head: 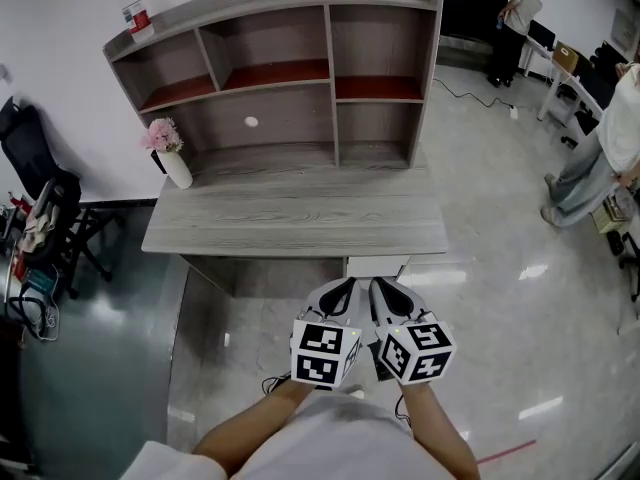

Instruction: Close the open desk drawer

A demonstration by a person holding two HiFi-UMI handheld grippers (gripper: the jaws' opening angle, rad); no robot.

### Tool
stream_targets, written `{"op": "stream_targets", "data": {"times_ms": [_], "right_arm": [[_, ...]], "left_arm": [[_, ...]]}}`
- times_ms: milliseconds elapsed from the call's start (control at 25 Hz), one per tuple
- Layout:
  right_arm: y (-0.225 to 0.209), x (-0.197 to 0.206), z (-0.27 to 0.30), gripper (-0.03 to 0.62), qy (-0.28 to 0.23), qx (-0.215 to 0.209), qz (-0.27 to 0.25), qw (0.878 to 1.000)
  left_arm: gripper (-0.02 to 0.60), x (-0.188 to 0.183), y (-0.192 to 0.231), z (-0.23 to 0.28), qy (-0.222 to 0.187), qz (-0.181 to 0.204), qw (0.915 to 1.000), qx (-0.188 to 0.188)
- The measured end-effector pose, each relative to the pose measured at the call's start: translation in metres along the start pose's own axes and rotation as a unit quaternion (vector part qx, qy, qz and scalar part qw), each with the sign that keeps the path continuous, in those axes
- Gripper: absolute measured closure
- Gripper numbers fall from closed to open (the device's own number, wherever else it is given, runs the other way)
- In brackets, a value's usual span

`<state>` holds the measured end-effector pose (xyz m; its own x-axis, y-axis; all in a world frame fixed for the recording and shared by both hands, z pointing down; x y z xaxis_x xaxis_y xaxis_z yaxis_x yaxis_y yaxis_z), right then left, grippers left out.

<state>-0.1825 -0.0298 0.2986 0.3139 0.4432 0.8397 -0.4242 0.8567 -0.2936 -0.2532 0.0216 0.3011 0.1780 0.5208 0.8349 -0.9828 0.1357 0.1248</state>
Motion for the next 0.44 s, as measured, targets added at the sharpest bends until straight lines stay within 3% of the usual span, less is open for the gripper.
{"op": "stream_targets", "data": {"times_ms": [440], "right_arm": [[0.0041,0.0017,-0.0007,0.594,0.001,0.001,-0.009,1.000]], "left_arm": [[0.578,0.0032,-0.0011,-0.0016,0.008,0.008,0.9999,-0.004]]}}
Point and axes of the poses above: the fingertips, and each gripper's own axes: z forward along the fingers, y to its left, x out of its underside, the point moved 5 cm from there along -z, backward along the fingers, and after that the axes turned 13 degrees about y, right-handed, at the moved point
